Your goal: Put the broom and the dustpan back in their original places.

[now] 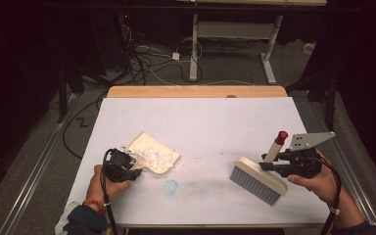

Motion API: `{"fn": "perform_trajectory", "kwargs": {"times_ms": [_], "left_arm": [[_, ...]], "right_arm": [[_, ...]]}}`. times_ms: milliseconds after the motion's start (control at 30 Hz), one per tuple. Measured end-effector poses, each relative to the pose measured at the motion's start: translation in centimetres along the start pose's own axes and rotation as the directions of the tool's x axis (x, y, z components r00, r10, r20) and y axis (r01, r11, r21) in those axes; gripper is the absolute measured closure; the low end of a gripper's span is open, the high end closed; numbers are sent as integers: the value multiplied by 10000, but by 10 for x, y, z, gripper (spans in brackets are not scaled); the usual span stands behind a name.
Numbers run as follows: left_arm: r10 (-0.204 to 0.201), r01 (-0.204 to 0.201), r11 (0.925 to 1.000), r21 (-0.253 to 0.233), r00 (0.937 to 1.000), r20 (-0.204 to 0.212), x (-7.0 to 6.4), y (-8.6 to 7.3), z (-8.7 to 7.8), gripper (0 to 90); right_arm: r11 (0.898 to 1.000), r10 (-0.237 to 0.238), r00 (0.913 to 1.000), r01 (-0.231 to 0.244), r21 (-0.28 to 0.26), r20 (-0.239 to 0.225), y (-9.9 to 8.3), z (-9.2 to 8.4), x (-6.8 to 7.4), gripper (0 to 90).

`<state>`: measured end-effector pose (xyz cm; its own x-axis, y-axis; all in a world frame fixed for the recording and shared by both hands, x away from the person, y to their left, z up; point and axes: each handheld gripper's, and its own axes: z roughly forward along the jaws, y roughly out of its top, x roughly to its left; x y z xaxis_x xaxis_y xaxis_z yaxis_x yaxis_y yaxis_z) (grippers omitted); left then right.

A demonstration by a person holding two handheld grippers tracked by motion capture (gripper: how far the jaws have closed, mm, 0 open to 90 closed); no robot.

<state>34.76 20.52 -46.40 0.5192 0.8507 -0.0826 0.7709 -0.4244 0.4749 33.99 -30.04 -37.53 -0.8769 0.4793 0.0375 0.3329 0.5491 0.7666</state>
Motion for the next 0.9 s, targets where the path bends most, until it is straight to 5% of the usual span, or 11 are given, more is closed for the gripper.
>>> {"fn": "perform_trajectory", "kwargs": {"times_ms": [167, 367, 500, 700, 800, 900], "left_arm": [[-292, 292, 9995, -84, 9996, -65, -7, 1, 2, 525], [-84, 90, 9999, -108, 9986, 521, -25, -2, -1, 421], [74, -62, 9999, -135, 9954, 955, -32, -6, -2, 412], [709, -653, 9961, -591, 9926, 985, -37, -12, -6, 380], [1248, -1143, 9837, -1389, 9898, 690, -36, -16, -13, 349], [2091, -1951, 9536, -2293, 9772, 380, -37, -23, -17, 321]], "right_arm": [[9991, 418, 9969, -420, 24, 662, 3, 6, -15, 606], [9957, 928, 9871, -916, -148, 1305, 7, 14, -33, 563], [9929, 1188, 9759, -1167, -219, 1833, 11, 23, -44, 535], [9864, 1643, 9505, -1602, -373, 2636, 24, 46, -63, 527], [9874, 1547, 9384, -1572, -169, 3091, 32, 59, -69, 520], [9882, 1514, 9182, -1495, -338, 3661, 38, 70, -75, 484]]}}
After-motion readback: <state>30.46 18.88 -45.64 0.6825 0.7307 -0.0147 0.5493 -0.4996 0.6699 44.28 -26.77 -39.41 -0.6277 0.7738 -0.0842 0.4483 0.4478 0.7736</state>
